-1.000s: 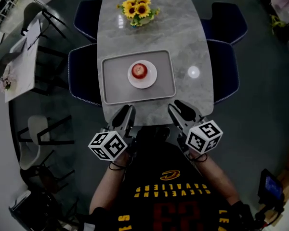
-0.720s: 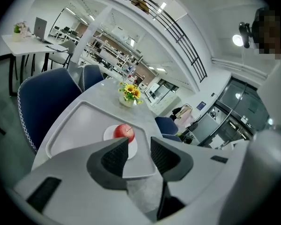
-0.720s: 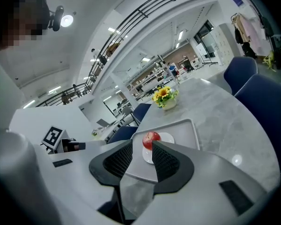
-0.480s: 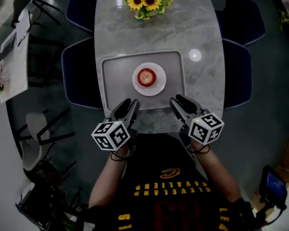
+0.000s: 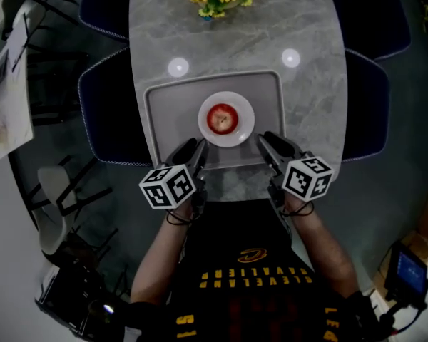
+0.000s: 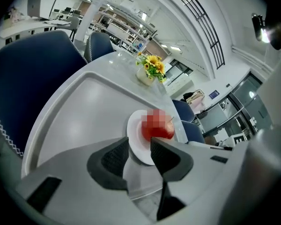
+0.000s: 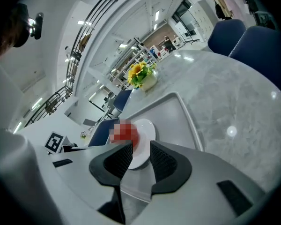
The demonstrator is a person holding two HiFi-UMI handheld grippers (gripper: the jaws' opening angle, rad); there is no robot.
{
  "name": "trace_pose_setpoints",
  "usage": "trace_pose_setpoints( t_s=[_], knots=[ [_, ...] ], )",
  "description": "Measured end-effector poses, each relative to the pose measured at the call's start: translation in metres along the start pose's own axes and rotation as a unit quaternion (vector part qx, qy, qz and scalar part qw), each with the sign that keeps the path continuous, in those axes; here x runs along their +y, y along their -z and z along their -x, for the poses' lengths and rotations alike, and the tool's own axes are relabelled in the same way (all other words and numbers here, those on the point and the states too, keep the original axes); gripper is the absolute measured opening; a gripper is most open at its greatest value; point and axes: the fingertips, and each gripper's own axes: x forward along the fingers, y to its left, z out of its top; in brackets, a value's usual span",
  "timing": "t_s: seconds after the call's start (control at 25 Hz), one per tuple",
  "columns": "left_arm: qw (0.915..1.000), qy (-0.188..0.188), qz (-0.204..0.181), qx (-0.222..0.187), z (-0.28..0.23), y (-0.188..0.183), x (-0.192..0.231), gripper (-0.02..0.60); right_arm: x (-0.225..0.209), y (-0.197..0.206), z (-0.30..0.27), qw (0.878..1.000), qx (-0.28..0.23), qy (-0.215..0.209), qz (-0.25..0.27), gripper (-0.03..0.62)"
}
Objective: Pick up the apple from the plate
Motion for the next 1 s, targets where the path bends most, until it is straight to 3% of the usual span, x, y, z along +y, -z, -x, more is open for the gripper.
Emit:
trace_pose_setpoints(
  t_s=[0.32, 1.0],
  knots=[
    [0.9984, -0.002, 0.031, 0.048, -0.032, -0.002, 0.014, 0.135, -0.018, 0.001, -0.035, 0.999, 0.035, 0.014, -0.036, 0.115],
    [0.9956, 0.008, 0.058, 0.073, -0.034, 0.002, 0.020, 0.135, -0.024, 0.016, -0.047, 0.994, 0.055, 0.029, -0.092, 0.115]
  ],
)
